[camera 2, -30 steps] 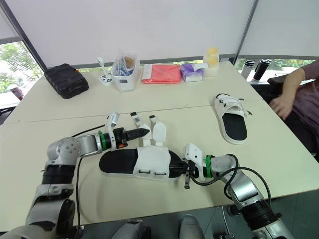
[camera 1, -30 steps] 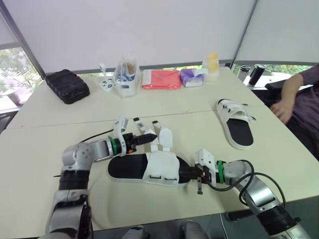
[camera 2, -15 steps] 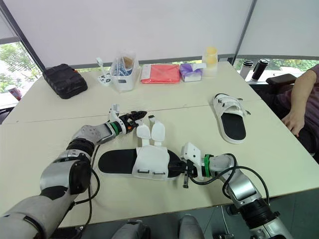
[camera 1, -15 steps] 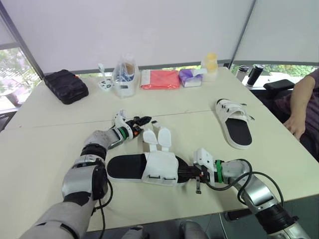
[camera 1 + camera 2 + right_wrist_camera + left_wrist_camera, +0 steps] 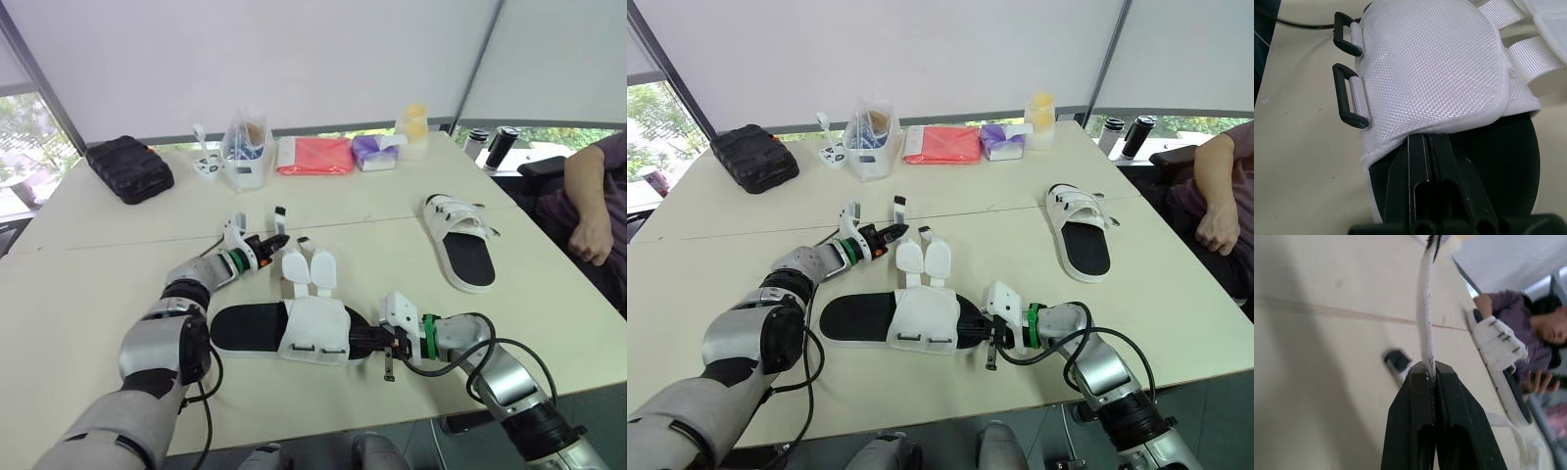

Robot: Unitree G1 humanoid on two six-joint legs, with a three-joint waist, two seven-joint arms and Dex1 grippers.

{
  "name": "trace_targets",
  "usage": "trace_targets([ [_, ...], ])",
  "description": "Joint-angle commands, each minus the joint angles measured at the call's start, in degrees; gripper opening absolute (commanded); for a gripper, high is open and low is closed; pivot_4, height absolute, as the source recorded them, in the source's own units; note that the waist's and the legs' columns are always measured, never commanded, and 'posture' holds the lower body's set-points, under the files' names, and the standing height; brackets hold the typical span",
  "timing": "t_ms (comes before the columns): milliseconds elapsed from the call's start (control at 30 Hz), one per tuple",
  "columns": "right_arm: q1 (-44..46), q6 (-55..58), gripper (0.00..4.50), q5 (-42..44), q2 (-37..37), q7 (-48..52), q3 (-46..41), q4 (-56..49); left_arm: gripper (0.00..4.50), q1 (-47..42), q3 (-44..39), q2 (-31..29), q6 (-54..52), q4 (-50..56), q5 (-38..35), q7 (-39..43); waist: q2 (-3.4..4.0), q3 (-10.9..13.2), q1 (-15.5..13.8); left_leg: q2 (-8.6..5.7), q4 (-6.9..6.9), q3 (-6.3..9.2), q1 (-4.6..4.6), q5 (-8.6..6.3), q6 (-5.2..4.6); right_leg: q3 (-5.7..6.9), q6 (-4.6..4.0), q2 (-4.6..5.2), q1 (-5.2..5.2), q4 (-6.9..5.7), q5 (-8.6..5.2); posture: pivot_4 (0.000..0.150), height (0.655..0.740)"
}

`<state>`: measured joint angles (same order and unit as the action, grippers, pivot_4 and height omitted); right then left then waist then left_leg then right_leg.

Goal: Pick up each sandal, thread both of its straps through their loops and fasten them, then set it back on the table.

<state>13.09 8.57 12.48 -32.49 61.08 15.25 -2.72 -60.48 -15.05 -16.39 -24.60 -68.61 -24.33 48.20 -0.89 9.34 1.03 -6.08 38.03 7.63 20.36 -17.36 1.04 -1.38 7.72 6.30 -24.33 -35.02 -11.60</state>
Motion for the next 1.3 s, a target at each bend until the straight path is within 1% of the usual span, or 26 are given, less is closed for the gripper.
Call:
trace_targets([
  [33, -0.7, -0.2, 0.0, -3.3, -0.5, -0.8, 1.3, 3.8, 0.03, 1.8, 8.2, -1.2, 12.1, 14.7, 6.2, 11.2, -0.02, 0.0, 0.0, 0.0, 0.0, 0.0, 0.01, 0.0, 0.0, 0.0, 0.0, 0.0, 0.0, 0.0, 0.0, 0.15, 0.74],
  [100, -0.5, -0.8, 0.0, -3.3, -0.7, -0.7, 1.2, 4.4, 0.03, 4.9, 12.9, -2.0, 19.8, 22.9, 10.2, 13.7, -0.02, 0.0, 0.0, 0.03, -0.01, 0.0, 0.02, 0.0, 0.01, -0.01, -0.01, 0.01, 0.0, 0.01, 0.01, 0.15, 0.74],
  [167, -0.5, -1.2, 0.0, -3.2, -0.9, -0.5, 1.1, 4.7, 0.03, 7.1, 15.8, -2.6, 25.0, 27.7, 12.8, 14.7, 0.0, 0.0, -0.1, 0.03, -0.02, 0.0, 0.01, 0.0, 0.02, -0.01, -0.02, 0.01, 0.01, 0.02, 0.01, 0.15, 0.74],
  [200, -0.3, -1.4, 0.0, -3.2, -0.9, -0.5, 1.1, 4.9, 0.03, 8.4, 17.5, -3.2, 29.2, 30.3, 14.8, 14.9, 0.0, 0.0, -0.1, 0.03, -0.02, -0.01, 0.0, 0.0, 0.01, -0.01, -0.02, 0.01, 0.02, 0.02, 0.01, 0.15, 0.74],
  [267, -0.1, -1.8, 0.0, -3.3, -0.8, -0.5, 1.2, 5.5, 0.03, 11.6, 21.9, -5.3, 42.0, 35.5, 20.1, 16.3, 0.0, 0.0, 0.0, 0.04, -0.03, -0.02, -0.01, 0.0, 0.01, -0.03, -0.02, 0.01, 0.02, 0.03, 0.01, 0.15, 0.74],
  [300, 0.0, -2.0, 0.0, -3.3, -0.8, -0.4, 1.2, 5.7, 0.03, 12.4, 23.1, -6.0, 46.1, 36.5, 21.6, 16.4, 0.0, 0.0, -0.1, 0.05, -0.04, -0.03, -0.01, 0.0, 0.01, -0.04, -0.02, 0.01, 0.02, 0.03, 0.01, 0.15, 0.74],
  [333, 0.2, -2.3, 0.0, -3.4, -0.7, -0.5, 1.2, 6.1, 0.03, 13.5, 25.4, -7.9, 57.4, 36.5, 25.3, 16.1, -0.01, 0.0, -0.2, 0.05, -0.04, -0.03, -0.01, 0.0, 0.01, -0.04, -0.03, 0.01, 0.01, 0.04, 0.01, 0.15, 0.74],
  [367, 0.4, -2.6, 0.0, -3.5, -0.6, -0.5, 1.2, 6.5, 0.03, 14.0, 27.4, -10.2, 71.1, 35.3, 30.6, 13.9, -0.02, 0.0, -0.3, 0.06, -0.04, -0.03, -0.01, 0.0, 0.01, -0.04, -0.04, 0.0, 0.01, 0.04, 0.02, 0.15, 0.74],
  [433, 0.8, -3.2, 0.0, -3.6, -0.5, -0.6, 1.2, 7.1, 0.03, 13.9, 29.7, -13.4, 90.0, 31.6, 38.6, 9.4, -0.01, 0.0, -0.4, 0.08, -0.04, -0.04, 0.0, 0.0, 0.02, -0.04, -0.09, 0.0, 0.0, 0.09, 0.05, 0.15, 0.74],
  [500, 1.0, -3.5, 0.0, -3.7, -0.4, -0.7, 1.2, 7.6, 0.03, 12.3, 28.1, -14.3, 103.6, 26.7, 44.1, 4.0, 0.0, 0.0, -0.6, 0.08, -0.04, -0.05, -0.02, 0.0, 0.02, -0.04, -0.12, 0.0, 0.01, 0.12, 0.07, 0.15, 0.74],
  [533, 1.1, -3.7, 0.0, -3.8, -0.2, -0.8, 1.2, 8.0, 0.03, 11.8, 26.1, -14.5, 110.4, 25.7, 47.7, 1.5, 0.0, 0.0, -0.7, 0.08, -0.04, -0.05, 0.0, 0.0, 0.02, -0.04, -0.12, 0.0, 0.03, 0.14, 0.07, 0.15, 0.74],
  [567, 1.2, -4.0, 0.0, -3.9, -0.1, -0.9, 1.3, 8.4, 0.03, 11.5, 24.9, -14.8, 114.4, 26.3, 51.4, -1.5, -0.01, 0.0, -0.7, 0.08, -0.04, -0.05, 0.0, 0.01, 0.01, -0.03, -0.12, 0.0, 0.06, 0.19, 0.07, 0.15, 0.74],
  [633, 1.4, -4.3, 0.0, -4.0, 0.1, -1.1, 1.3, 8.9, 0.03, 11.0, 23.2, -15.1, 117.1, 27.4, 57.5, -8.4, -0.03, 0.0, -0.8, 0.08, -0.04, -0.04, 0.02, 0.01, 0.0, -0.02, -0.12, 0.0, 0.08, 0.27, 0.07, 0.15, 0.74],
  [733, 1.5, -4.6, 0.0, -4.0, 0.2, -1.0, 1.3, 9.3, 0.03, 10.9, 22.3, -16.4, 117.1, 29.3, 66.8, -20.8, -0.02, 0.0, -0.6, 0.08, -0.04, -0.03, 0.01, 0.02, -0.01, 0.0, -0.1, -0.02, 0.11, 0.29, 0.07, 0.15, 0.74],
  [867, 2.2, -4.9, 0.0, -4.0, 0.5, -1.1, 1.3, 10.3, 0.03, 10.1, 22.5, -18.4, 117.1, 30.1, 83.8, -36.5, -0.02, 0.0, -0.4, 0.08, -0.04, -0.02, -0.01, 0.02, -0.01, 0.0, -0.09, -0.08, 0.11, 0.27, 0.07, 0.15, 0.74],
  [933, 2.5, -5.1, 0.0, -4.0, 0.6, -1.3, 1.3, 10.6, 0.03, 9.4, 25.4, -20.5, 114.2, 32.1, 93.7, -49.1, -0.02, 0.0, -0.5, 0.09, -0.04, -0.02, -0.01, 0.02, -0.01, 0.0, -0.08, -0.1, 0.12, 0.26, 0.07, 0.15, 0.74],
  [1033, 2.9, -5.3, 0.0, -4.0, 0.8, -1.4, 1.2, 11.2, 0.03, 7.7, 35.2, -24.5, 105.8, 35.0, 106.6, -70.6, -0.04, 0.0, -0.5, 0.08, -0.04, -0.01, -0.01, 0.02, -0.01, 0.01, -0.08, -0.1, 0.12, 0.21, 0.07, 0.15, 0.74],
  [1100, 2.9, -5.5, 0.0, -4.1, 0.8, -1.4, 1.2, 11.5, 0.56, 6.4, 41.7, -26.8, 101.2, 36.0, 112.2, -82.9, -0.04, 0.0, -0.5, 0.08, -0.04, -0.01, -0.02, 0.02, -0.02, 0.0, 0.14, -0.1, 0.13, 0.2, -0.07, 0.15, 0.74],
  [1167, 2.9, -5.6, 0.0, -4.1, 0.8, -1.4, 1.2, 11.7, 1.35, 5.0, 47.6, -28.6, 97.5, 35.4, 115.9, -92.5, -0.04, 0.0, -0.5, 0.07, -0.04, 0.0, -0.04, 0.01, -0.02, -0.01, 0.21, -0.08, 0.12, 0.1, -0.11, 0.15, 0.74],
  [1200, 3.0, -5.7, 0.0, -4.1, 0.8, -1.4, 1.2, 11.9, 1.82, 4.1, 50.2, -29.1, 96.0, 34.4, 117.0, -96.0, -0.04, 0.0, -0.4, 0.06, -0.04, 0.02, -0.05, 0.01, -0.02, 0.0, 0.23, -0.08, 0.12, 0.06, -0.12, 0.15, 0.74],
  [1267, 3.2, -5.9, 0.0, -4.2, 0.9, -1.4, 1.3, 12.3, 2.86, 3.0, 52.6, -30.0, 93.9, 31.4, 116.7, -100.8, -0.04, 0.0, -0.5, 0.06, -0.04, 0.02, -0.06, 0.01, -0.02, 0.0, 0.26, -0.08, 0.11, 0.02, -0.14, 0.15, 0.74],
  [1300, 3.3, -6.1, 0.0, -4.3, 1.0, -1.4, 1.3, 12.6, 3.3, 2.6, 52.7, -30.5, 93.8, 30.0, 115.2, -102.0, -0.05, 0.0, -0.4, 0.06, -0.04, 0.03, -0.06, 0.01, -0.02, 0.01, 0.26, -0.09, 0.11, 0.0, -0.15, 0.15, 0.74],
])
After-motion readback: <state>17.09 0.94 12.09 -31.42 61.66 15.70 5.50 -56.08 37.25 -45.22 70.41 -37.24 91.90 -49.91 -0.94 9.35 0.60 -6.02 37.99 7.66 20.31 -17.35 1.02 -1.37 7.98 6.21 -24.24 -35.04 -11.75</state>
